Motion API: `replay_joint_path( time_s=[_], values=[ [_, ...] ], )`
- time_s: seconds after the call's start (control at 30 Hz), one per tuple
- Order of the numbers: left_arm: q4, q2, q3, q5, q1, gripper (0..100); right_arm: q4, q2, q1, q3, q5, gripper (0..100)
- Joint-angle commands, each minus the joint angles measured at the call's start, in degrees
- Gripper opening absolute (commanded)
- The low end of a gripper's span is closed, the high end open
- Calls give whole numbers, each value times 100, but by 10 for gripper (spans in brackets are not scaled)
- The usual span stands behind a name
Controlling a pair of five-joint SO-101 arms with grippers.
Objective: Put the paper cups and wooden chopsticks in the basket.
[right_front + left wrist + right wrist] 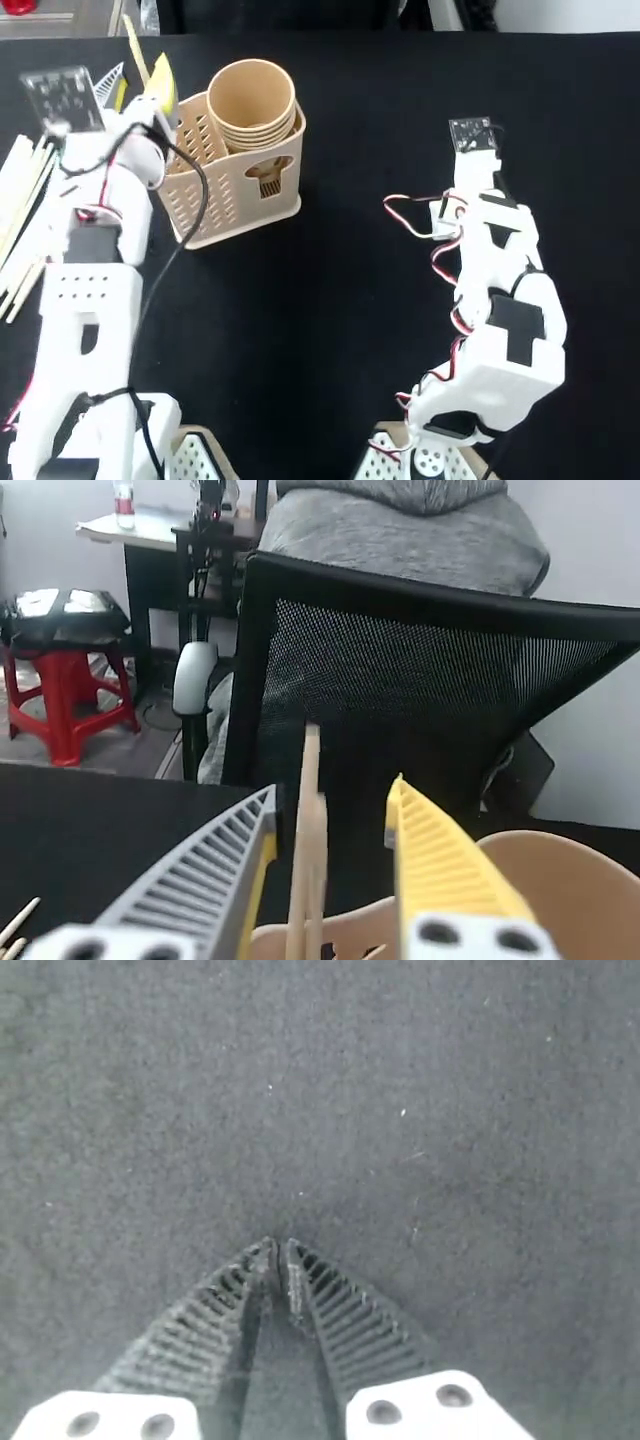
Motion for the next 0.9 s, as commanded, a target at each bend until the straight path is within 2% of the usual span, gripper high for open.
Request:
replay_joint_path(
  time_s=[0.0, 0.2, 0.33, 0.47, 0.67, 0.73, 0.87],
  values=[
    [1837, 0, -1675, 0, -409, 188, -35, -312, 18, -31, 53, 14],
    [5011, 1213, -4295, -835, -1323, 185, -35, -312, 18, -31, 53, 14],
    [6391, 2462, -5490, -1723, -1930, 184, -35, -312, 18, -31, 53, 14],
    [6857, 3833, -6114, -2567, -2466, 184, -35, -312, 18, -31, 53, 14],
    [7024, 5802, -6721, -3851, -2730, 184, -35, -312, 18, -31, 53, 14],
    [7024, 6426, -7020, -4079, -2730, 184, -35, -312, 18, -31, 53, 14],
    [7051, 7631, -7908, -4070, -2721, 184, -35, -312, 18, -22, 53, 14]
  ],
)
